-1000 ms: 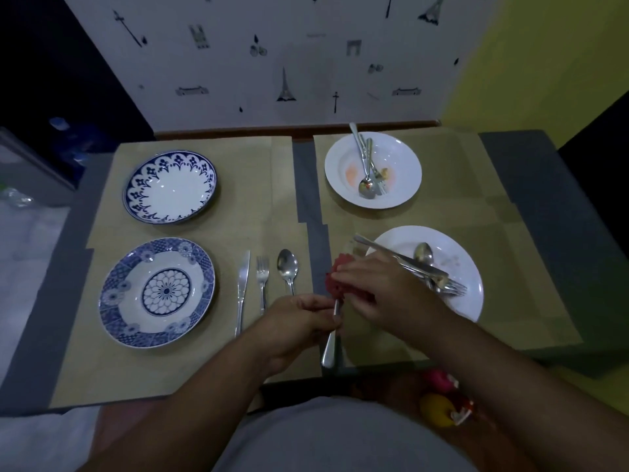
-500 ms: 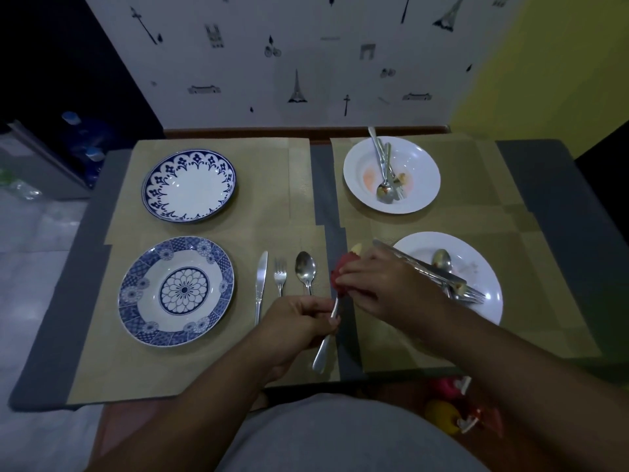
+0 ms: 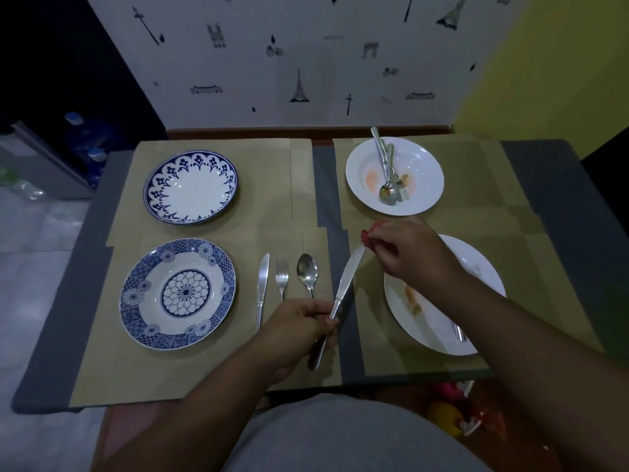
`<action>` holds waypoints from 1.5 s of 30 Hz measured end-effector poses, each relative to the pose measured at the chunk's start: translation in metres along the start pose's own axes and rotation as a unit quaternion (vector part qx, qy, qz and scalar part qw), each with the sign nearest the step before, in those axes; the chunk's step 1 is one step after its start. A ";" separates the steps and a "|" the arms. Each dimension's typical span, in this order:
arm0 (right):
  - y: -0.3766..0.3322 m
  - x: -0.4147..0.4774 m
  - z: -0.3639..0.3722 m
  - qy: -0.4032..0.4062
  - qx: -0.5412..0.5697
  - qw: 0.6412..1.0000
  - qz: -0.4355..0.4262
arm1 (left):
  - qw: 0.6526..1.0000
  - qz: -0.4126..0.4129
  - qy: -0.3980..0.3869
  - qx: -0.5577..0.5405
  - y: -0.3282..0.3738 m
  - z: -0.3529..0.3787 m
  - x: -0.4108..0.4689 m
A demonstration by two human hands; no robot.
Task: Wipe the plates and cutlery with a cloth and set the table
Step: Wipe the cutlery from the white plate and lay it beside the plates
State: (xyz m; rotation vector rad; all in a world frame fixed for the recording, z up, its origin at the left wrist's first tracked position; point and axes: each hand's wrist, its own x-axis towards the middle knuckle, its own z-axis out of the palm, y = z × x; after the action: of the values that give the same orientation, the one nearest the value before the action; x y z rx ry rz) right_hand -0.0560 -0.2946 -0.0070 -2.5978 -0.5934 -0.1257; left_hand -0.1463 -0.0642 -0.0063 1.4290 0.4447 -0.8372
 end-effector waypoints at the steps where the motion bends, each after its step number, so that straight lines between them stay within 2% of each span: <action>1: 0.000 -0.002 -0.002 0.006 0.005 1.000 0.005 | 1.000 -0.003 0.004 -0.006 0.001 0.001 0.002; 10: -0.014 -0.016 -0.004 0.006 0.023 1.000 -0.005 | 0.998 -0.003 0.059 0.020 0.001 0.015 0.018; 19: -0.008 -0.059 -0.020 0.013 0.000 1.000 0.004 | 1.000 -0.023 -0.006 -0.019 0.014 0.058 0.034; 24: 0.013 -0.093 -0.024 -0.030 -0.016 0.999 -0.001 | 0.999 -0.043 -0.019 0.013 0.020 0.095 0.046; 29: 0.039 -0.103 -0.038 -0.011 -0.032 0.999 0.002 | 0.996 -0.061 -0.033 0.048 0.023 0.117 0.049; 33: 0.051 -0.107 -0.049 0.007 -0.027 0.999 0.038 | 0.995 -0.065 -0.026 0.072 0.024 0.128 0.055; 39: 0.047 -0.123 -0.044 -0.018 -0.032 0.999 -0.018 | 0.994 -0.053 -0.021 0.090 0.022 0.139 0.058; 45: 0.075 -0.110 -0.047 -0.007 -0.046 0.998 0.046 | 0.995 -0.035 -0.008 0.095 0.020 0.142 0.058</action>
State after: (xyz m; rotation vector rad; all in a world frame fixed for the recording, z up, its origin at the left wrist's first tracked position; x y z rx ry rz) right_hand -0.1220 -0.4187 -0.0176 -2.7115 -0.4815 -0.1078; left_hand -0.1241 -0.2167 -0.0163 1.5874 0.4132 -0.9676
